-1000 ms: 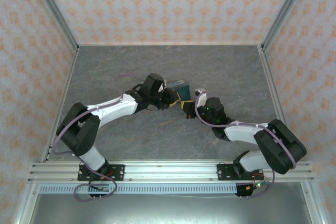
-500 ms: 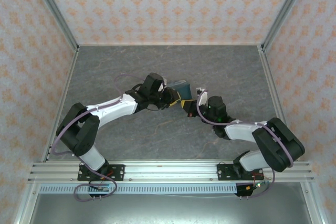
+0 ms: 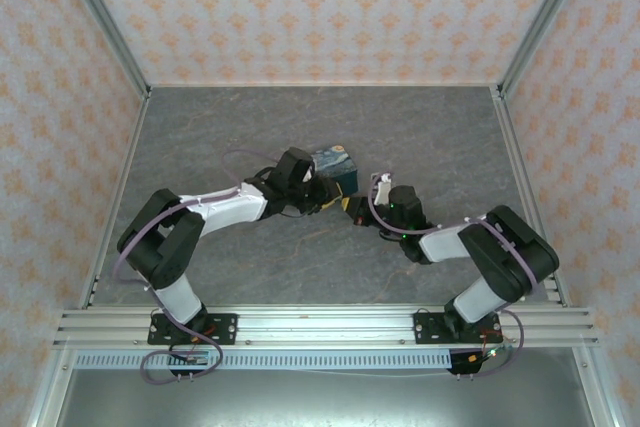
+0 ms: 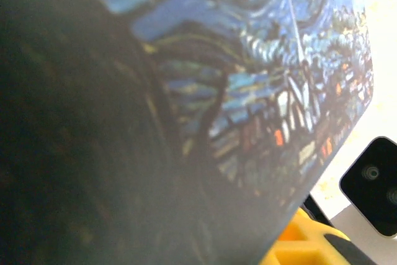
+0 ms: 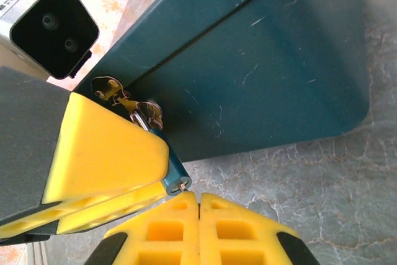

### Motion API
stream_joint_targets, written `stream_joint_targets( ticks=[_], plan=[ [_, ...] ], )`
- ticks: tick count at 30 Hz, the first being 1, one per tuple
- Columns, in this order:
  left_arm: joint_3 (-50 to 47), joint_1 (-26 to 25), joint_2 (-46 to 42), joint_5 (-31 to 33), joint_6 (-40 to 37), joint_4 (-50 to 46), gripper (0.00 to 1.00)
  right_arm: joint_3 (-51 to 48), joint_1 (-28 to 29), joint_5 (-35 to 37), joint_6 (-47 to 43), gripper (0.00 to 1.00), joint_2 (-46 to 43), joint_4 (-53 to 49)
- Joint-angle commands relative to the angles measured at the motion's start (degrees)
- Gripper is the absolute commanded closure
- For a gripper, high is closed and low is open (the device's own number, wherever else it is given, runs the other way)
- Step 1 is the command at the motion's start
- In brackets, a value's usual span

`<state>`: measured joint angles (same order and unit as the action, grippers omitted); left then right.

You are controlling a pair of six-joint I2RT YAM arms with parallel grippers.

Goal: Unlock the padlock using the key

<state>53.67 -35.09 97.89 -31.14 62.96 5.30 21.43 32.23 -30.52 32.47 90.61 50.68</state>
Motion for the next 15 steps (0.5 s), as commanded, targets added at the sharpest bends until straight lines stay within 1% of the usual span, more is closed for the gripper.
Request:
stream_joint_targets(
  ticks=[1, 6, 11, 13, 15],
  plan=[
    [-0.45, 0.37, 0.36, -1.19, -0.57, 5.99, 0.66, 0.11, 0.55, 2.96, 2.66, 1.00, 1.99, 1.79],
    [-1.62, 1.20, -0.24, -0.13, -0.38, 6.59, 0.56, -0.42, 1.41, 2.96, 5.76, 1.00, 5.02, 3.85],
    [-4.62, 2.51, -4.31, 2.63, -0.58, 4.37, 0.45, -0.64, 2.07, 2.55, 9.29, 1.00, 6.84, 4.79],
    [-6.57, 2.72, -6.12, 3.97, 0.57, 4.74, 0.44, -0.76, 2.23, 2.54, 10.94, 1.00, 7.05, 5.49],
    [-8.84, 2.70, -7.39, 4.59, 2.66, 7.41, 0.44, -0.83, 2.26, 2.87, 13.03, 1.00, 6.96, 5.99]
  ],
)
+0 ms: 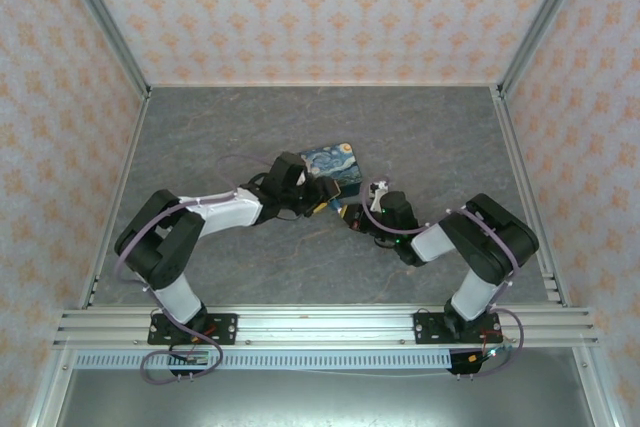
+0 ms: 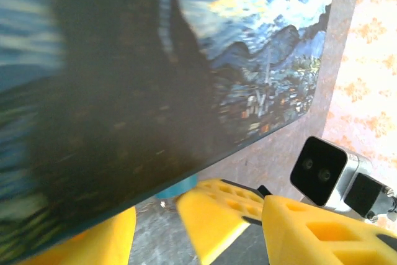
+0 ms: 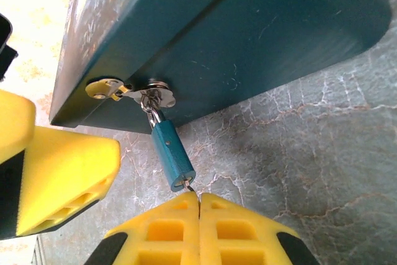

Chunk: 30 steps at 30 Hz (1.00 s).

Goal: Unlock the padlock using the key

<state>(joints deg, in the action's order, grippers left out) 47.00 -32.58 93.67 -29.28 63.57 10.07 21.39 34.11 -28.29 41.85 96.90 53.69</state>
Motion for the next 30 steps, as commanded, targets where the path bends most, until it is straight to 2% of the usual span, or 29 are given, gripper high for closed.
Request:
stream_joint_targets(
  ticks=[1, 5, 9, 15, 23, 30],
  plan=[
    [-3.66, 0.09, -3.61, 2.90, 3.77, 5.04, 0.44, -0.66, 0.43, 0.59, 4.74, 1.00, 0.59, 2.96],
    [-7.50, -0.70, -4.12, 3.79, 8.41, 12.40, 0.45, 0.05, 0.50, 0.04, 9.13, 1.00, 0.83, 3.06],
    [-7.87, -1.82, -3.21, 4.43, 9.79, 14.77, 0.47, 0.41, 0.66, -0.48, 12.87, 1.00, 0.77, 3.59],
    [-7.63, -2.82, 0.50, 4.82, 12.08, 18.41, 0.51, 1.32, 0.78, -1.07, 13.53, 1.00, -0.37, 1.13],
    [-6.66, -3.36, 2.68, 7.19, 12.15, 16.28, 0.53, 1.49, 0.84, -0.99, 14.13, 1.00, -1.47, -0.23],
    [-6.51, -3.81, 5.33, 7.94, 13.00, 18.53, 0.56, 1.95, 0.79, -1.15, 14.92, 1.00, -2.29, -1.80]
  ],
)
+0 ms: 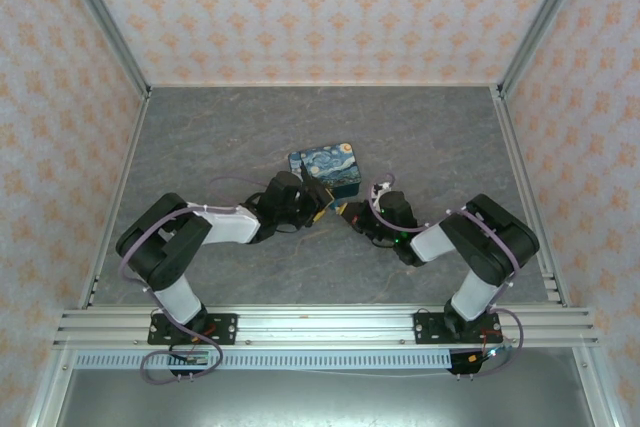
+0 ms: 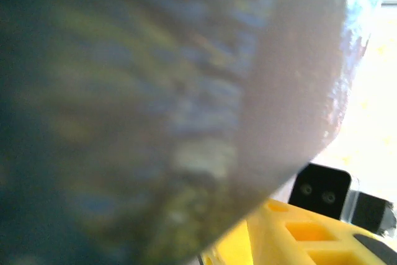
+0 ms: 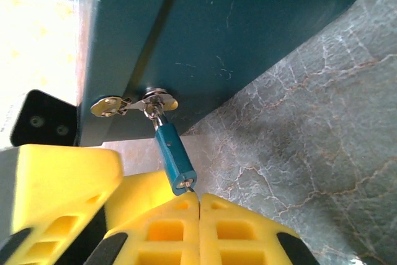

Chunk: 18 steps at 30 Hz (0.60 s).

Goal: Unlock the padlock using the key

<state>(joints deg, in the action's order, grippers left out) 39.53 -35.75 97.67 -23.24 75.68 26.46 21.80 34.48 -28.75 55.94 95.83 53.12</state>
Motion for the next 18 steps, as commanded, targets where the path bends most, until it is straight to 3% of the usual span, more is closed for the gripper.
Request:
stream_joint_targets(
  ticks=[1, 18],
  plan=[
    [0.95, -0.73, 1.66, 2.05, 1.06, 2.52, 0.57, 1.78, 0.42, -0.81, 1.00, 1.00, -1.17, -1.43],
    [3.38, -1.77, 4.72, 1.72, 1.89, 5.27, 0.60, 2.19, 0.61, 0.16, 2.50, 1.00, -1.84, -3.08]
  ],
)
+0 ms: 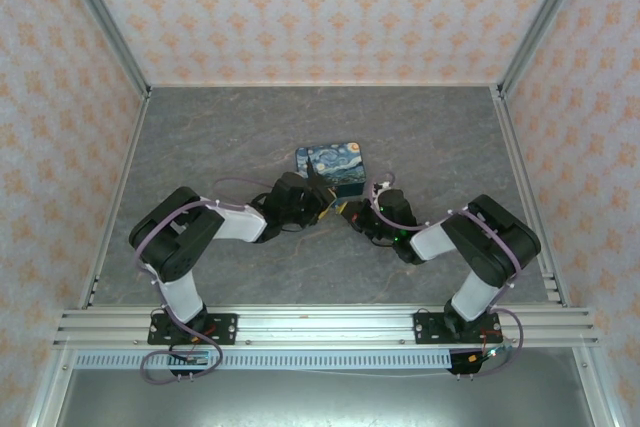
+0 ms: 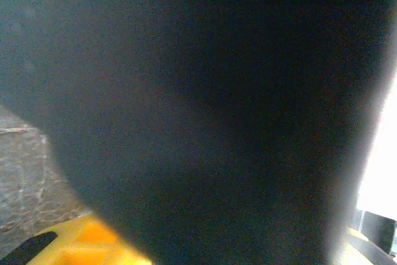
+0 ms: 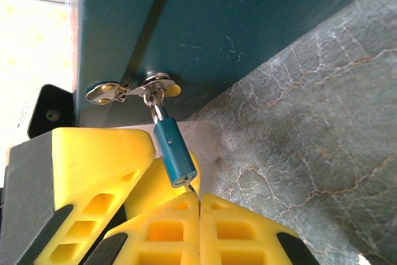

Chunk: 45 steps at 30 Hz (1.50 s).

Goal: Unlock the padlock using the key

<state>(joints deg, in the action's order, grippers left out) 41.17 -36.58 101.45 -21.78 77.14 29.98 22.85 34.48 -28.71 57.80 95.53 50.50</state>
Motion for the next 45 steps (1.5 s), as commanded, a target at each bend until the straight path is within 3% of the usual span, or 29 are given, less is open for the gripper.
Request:
stream_joint_targets(
  ticks=[1, 13, 22, 30, 33, 38, 45],
  plan=[
    [1.83, -1.03, 1.03, 0.25, 0.32, 1.67, 0.61, 1.14, 0.57, 0.17, 0.65, 1.00, -1.64, -0.40],
    [2.60, -1.39, 2.58, 1.25, -0.85, 1.42, 0.69, 0.35, 0.54, 1.37, 1.25, 1.00, -3.62, -1.19],
    [3.57, -1.39, 1.96, 1.77, -2.52, -0.12, 0.84, -0.05, 0.58, 1.84, 1.48, 0.99, -4.40, -2.02],
    [4.13, -1.39, 0.62, 1.97, -2.26, -1.42, 0.94, -0.31, 0.54, 5.13, -4.12, 0.72, -8.32, -9.88],
    [4.64, -1.39, 0.18, 1.71, -1.29, -1.91, 0.94, 0.58, 0.53, 7.84, -10.57, 0.62, -12.43, -18.60],
    [5.79, -1.39, -0.59, 0.87, 0.53, -3.38, 0.95, 2.46, 0.64, 15.28, -29.46, 0.54, -22.71, -35.80],
    [6.97, -1.39, -1.33, -0.07, 2.13, -4.48, 0.95, -0.71, 3.78, 21.51, -52.98, 0.52, -36.38, -38.85]
  ],
)
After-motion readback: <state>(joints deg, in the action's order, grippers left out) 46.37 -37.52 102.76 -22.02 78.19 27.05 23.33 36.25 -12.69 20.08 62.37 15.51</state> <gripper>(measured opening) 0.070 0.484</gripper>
